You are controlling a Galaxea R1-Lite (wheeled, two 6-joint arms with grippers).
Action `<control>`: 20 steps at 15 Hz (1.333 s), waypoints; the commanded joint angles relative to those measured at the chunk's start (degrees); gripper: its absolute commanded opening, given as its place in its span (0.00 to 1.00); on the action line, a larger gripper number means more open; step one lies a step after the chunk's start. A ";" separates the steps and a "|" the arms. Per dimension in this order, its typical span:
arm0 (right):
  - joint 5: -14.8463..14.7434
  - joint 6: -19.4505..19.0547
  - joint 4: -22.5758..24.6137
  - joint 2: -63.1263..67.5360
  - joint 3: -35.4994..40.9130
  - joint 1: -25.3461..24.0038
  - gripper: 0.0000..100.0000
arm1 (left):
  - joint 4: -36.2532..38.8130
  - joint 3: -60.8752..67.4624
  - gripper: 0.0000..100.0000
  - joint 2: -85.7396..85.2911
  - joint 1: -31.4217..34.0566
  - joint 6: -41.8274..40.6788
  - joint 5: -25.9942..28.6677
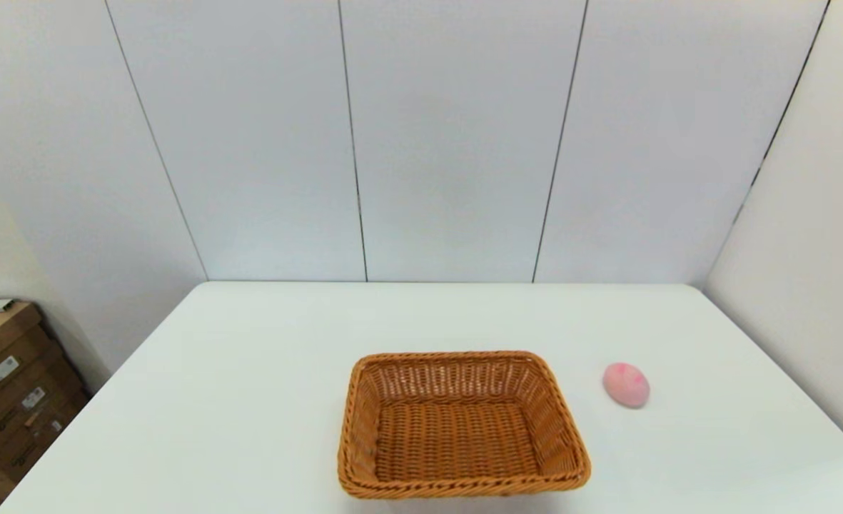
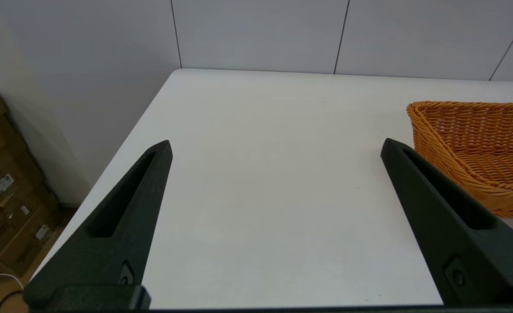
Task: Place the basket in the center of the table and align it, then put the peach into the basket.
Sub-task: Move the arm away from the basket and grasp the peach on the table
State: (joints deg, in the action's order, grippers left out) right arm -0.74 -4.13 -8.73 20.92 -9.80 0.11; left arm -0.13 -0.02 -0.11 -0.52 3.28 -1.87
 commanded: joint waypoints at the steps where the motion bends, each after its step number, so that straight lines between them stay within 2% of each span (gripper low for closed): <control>1: -0.40 -0.88 27.80 62.23 -12.44 -2.04 1.00 | -0.04 -0.06 1.00 0.02 0.00 0.59 -0.07; 3: -0.66 -0.70 39.40 74.35 -13.31 -3.80 1.00 | 0.05 -0.06 1.00 0.02 0.00 0.59 0.02; 4: -0.75 -0.35 43.01 79.80 -14.19 -4.59 1.00 | -0.04 0.02 1.00 0.02 0.00 0.59 0.02; 5: -0.75 1.32 43.88 82.53 -15.34 -5.21 1.00 | -0.04 -0.06 1.00 0.02 0.00 0.59 0.02; 7: -0.66 4.57 43.88 85.43 -17.80 -5.91 1.00 | 0.05 0.02 1.00 0.02 0.00 0.68 0.02; 8: -0.66 4.92 43.88 86.13 -18.76 -5.91 1.00 | 0.05 -0.06 1.00 0.02 0.00 0.76 0.02; 12: -0.66 5.01 43.88 90.00 -22.02 -5.91 1.00 | -0.04 -0.06 1.00 0.02 0.00 0.76 -0.07; 20: -1.10 5.01 43.97 94.13 -23.25 -5.12 1.00 | 0.05 0.02 1.00 0.02 0.00 1.29 0.02</control>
State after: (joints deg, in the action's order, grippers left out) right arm -1.73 0.79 35.02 113.88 -32.33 -5.18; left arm -0.07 -0.05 -0.10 -0.52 4.51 -1.89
